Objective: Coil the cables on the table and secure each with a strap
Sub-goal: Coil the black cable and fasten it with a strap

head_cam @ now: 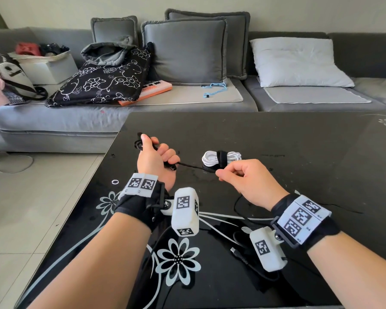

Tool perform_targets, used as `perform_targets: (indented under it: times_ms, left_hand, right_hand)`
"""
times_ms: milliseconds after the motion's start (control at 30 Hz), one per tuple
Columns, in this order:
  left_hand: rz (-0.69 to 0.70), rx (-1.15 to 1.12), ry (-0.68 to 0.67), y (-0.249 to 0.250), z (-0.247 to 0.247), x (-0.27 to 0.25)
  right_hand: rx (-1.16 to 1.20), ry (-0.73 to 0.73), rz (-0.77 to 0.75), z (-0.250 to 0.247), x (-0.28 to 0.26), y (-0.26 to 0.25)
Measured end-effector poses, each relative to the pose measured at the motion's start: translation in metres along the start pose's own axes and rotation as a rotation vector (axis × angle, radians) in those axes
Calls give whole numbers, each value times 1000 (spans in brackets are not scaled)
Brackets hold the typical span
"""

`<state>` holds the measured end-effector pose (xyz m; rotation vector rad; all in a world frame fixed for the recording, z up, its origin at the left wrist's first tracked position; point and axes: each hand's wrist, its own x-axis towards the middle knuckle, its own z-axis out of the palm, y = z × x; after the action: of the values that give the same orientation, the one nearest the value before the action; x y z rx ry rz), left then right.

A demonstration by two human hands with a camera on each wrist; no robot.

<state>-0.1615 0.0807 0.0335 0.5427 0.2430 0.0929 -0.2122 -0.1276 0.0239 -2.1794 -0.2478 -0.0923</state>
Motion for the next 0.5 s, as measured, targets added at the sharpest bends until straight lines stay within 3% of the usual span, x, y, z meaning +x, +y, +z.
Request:
perform_targets:
  times_ms: [200,500]
  left_hand:
    - [26,-49,17,11,-4,5]
    - [57,-41,34,16,-8,8]
  right_hand:
    - [109,-11,53,-6,1,1]
    - [18,-99,-32,-15,0,-4]
